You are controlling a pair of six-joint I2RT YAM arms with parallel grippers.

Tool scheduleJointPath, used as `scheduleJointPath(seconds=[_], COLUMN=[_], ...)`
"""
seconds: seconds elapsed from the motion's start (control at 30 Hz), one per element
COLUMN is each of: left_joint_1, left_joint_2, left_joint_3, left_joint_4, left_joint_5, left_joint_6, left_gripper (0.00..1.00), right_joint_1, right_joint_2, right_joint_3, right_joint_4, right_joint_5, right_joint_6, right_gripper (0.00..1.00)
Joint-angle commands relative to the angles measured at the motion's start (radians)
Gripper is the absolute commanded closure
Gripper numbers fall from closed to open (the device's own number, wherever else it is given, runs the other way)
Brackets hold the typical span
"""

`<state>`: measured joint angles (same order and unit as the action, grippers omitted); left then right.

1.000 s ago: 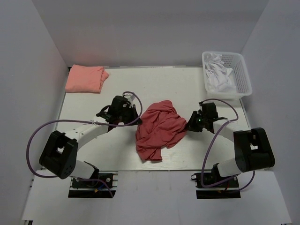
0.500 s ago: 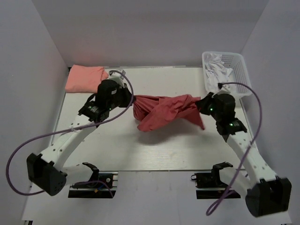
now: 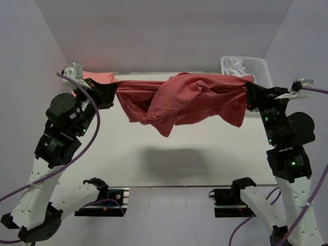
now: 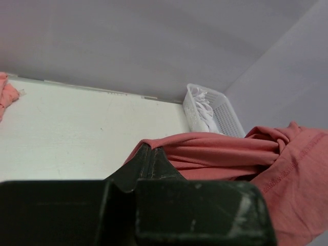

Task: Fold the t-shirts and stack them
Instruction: Flatten out the tshirt

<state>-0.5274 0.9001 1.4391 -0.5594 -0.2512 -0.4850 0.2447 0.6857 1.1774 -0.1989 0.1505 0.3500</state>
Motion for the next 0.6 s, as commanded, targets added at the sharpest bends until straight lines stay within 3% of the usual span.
scheduleJointPath(seconds=[0.0,0.23,0.43,0.57], left_joint_1=[0.020,0.020,0.020,0.020], left_joint_2=[-0.021,-0.026,0.085,0.112], left_joint_3=[0.044,0.006,-0.061,-0.238], left_joint_4=[-0.091,-0.082,-0.137,-0.086], left_joint_5=[-0.125,-0.128,-0.166,-0.122], left_joint_6=[0.016,-0.013,-0.072,-0.105], left_gripper=[1.00,1.00,1.00,1.00], right_joint_1=[-0.022,-0.019,-0.021,-0.022], right_joint_2=[-0.009,-0.017,0.060,0.132], right_joint_3=[0.089,0.093,-0.059,-0.221], right_joint_4=[-0.019,-0.043,-0.022,0.042], right_joint_5=[0.059,-0.011,0.000,-0.058], right_joint_6=[-0.077,-0.059,-0.016,0.035], right_gripper=[1.00,1.00,1.00,1.00])
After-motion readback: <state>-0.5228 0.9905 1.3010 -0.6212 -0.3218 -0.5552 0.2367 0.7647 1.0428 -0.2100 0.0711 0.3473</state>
